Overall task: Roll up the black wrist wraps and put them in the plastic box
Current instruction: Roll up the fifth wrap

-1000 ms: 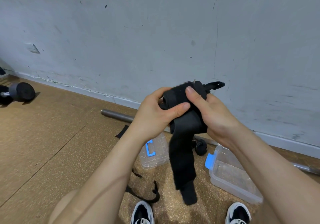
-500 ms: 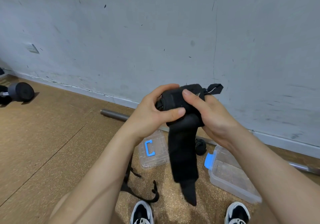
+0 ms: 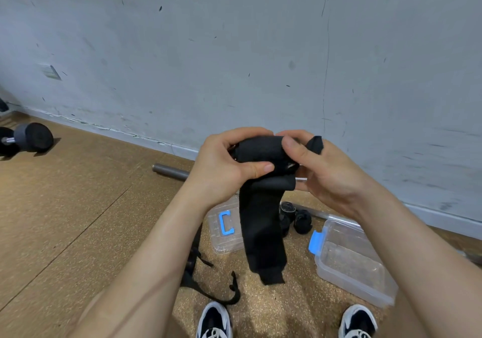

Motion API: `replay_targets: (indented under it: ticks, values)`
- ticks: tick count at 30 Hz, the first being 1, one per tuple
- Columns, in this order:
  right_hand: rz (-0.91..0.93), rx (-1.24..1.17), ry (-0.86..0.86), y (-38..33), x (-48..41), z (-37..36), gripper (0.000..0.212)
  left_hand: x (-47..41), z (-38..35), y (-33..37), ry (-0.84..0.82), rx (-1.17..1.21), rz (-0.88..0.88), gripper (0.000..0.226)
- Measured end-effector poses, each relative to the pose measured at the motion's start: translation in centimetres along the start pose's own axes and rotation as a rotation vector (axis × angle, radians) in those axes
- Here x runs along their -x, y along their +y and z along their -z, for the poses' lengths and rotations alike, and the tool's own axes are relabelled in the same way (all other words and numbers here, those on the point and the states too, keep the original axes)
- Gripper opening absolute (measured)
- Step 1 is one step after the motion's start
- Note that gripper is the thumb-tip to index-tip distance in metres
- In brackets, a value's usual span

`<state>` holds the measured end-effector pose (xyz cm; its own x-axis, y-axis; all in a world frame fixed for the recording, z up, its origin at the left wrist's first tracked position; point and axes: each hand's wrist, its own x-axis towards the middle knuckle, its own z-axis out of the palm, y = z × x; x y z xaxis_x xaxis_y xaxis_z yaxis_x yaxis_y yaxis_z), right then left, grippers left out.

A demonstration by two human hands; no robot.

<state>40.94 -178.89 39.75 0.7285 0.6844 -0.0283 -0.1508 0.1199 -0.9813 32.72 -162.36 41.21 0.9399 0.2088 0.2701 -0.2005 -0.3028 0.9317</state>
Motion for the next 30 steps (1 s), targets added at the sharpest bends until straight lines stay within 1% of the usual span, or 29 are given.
replay_targets:
  ticks: [3,5,7,9,11,12,14,16,17,19,21,23,24,27,29,30]
  values:
    - [0.043,0.044,-0.057,0.4,0.0,-0.1,0.039,0.1,-0.2,-0.2,-0.031,-0.067,-0.009,0.053]
    - [0.091,0.017,-0.032,0.5,-0.2,0.0,0.040,0.2,-0.4,-0.3,-0.014,-0.034,0.005,0.057]
    - [0.103,-0.042,-0.006,0.5,-0.3,0.1,0.043,0.2,-0.5,-0.3,0.027,0.030,0.060,0.061]
    - [0.092,-0.082,-0.011,0.3,-0.3,0.4,0.043,0.1,-0.4,-0.3,0.051,0.003,0.064,0.056]
    - [0.057,-0.039,-0.074,-0.1,-0.1,0.9,0.043,0.0,-0.2,-0.2,0.014,-0.092,0.020,0.049]
    - [0.037,0.057,-0.112,-0.3,0.1,1.3,0.045,0.0,-0.3,-0.2,-0.020,-0.157,0.002,0.049]
    - [0.015,0.371,-0.145,-0.5,0.4,1.7,0.050,0.2,-0.7,-0.2,-0.093,-0.343,-0.030,0.049]
    - [0.025,0.686,-0.120,-0.4,0.5,1.4,0.054,0.3,-1.5,-0.4,-0.146,-0.523,-0.057,0.052]
    - [0.041,0.817,-0.103,-0.3,0.4,1.1,0.059,0.4,-1.9,-0.4,-0.146,-0.564,-0.061,0.058]
    - [0.115,1.022,-0.052,0.2,0.1,0.3,0.065,0.6,-2.3,-0.6,-0.129,-0.542,-0.078,0.072]
    - [0.252,1.140,0.051,0.3,-0.1,-0.3,0.060,0.7,-2.4,-0.7,-0.091,-0.427,-0.087,0.077]
    - [0.340,1.101,0.163,0.2,-0.3,-0.2,0.053,0.9,-2.3,-0.6,-0.045,-0.298,-0.066,0.069]
    - [0.360,1.071,0.208,0.0,-0.3,0.2,0.050,1.0,-2.2,-0.6,-0.024,-0.282,-0.073,0.062]
    - [0.349,1.049,0.297,-0.4,-0.2,1.2,0.044,1.0,-1.6,-0.9,0.039,-0.282,-0.148,0.037]
    - [0.340,1.029,0.316,-0.6,-0.2,1.5,0.044,0.8,-1.3,-1.5,0.088,-0.316,-0.192,0.027]
    - [0.333,1.013,0.313,-0.6,-0.1,1.5,0.046,0.6,-1.3,-1.9,0.097,-0.373,-0.210,0.026]
